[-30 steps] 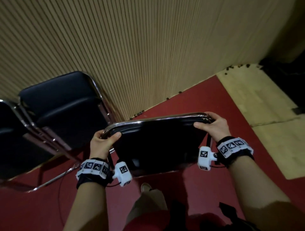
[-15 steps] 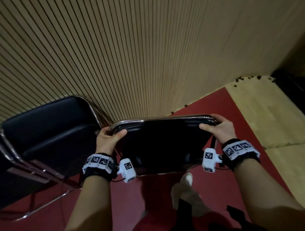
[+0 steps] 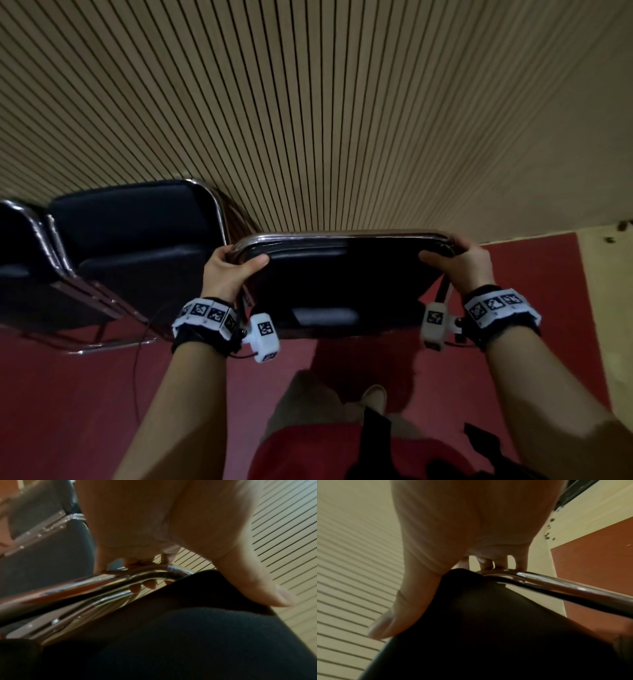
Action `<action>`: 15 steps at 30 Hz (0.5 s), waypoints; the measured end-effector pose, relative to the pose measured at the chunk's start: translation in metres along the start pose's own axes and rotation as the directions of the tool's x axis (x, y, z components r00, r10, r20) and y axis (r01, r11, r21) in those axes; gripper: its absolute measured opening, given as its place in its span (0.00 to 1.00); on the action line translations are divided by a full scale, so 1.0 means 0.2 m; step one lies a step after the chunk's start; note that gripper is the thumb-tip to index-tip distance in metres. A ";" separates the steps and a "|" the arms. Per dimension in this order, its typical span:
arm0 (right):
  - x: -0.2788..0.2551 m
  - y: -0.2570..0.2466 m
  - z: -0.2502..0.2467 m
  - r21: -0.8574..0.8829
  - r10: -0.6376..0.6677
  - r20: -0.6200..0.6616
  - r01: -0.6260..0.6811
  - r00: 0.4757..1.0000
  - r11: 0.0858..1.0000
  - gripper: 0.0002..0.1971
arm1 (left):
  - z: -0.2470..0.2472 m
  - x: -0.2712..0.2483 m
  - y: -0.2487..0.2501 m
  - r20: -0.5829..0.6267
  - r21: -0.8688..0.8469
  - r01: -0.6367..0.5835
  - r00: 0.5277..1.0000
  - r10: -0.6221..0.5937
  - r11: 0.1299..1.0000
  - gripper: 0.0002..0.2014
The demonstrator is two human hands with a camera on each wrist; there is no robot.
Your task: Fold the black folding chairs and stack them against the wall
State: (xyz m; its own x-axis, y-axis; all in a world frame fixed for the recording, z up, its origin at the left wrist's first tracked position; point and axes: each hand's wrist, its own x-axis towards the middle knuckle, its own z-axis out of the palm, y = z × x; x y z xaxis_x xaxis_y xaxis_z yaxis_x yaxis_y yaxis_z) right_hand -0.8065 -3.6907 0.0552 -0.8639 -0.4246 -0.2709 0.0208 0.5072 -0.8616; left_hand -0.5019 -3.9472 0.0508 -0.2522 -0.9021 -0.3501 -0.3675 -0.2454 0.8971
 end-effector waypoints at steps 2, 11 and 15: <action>0.12 -0.03 0.06 -0.019 -0.002 0.022 0.002 1.000 1.000 0.34 | 0.02 0.09 -0.01 -0.015 -0.007 0.018 1.000 -0.018 1.000 0.28; 0.56 -0.13 0.34 -0.088 0.087 0.079 -0.080 0.993 0.993 0.28 | 0.13 0.58 -0.03 -0.036 0.010 0.107 0.994 -0.107 0.994 0.28; 0.69 -0.19 0.46 -0.084 0.113 0.076 -0.107 0.991 0.991 0.24 | 0.15 0.76 -0.04 -0.070 0.005 0.151 0.986 -0.150 0.989 0.30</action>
State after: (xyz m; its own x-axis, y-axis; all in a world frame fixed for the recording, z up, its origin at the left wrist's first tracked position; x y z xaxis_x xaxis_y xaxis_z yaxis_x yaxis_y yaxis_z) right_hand -0.8799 -3.8364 0.0114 -0.8153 -0.4200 -0.3985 0.0706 0.6111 -0.7884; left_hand -0.5646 -4.0722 -0.0176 -0.1311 -0.8774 -0.4614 -0.4060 -0.3771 0.8325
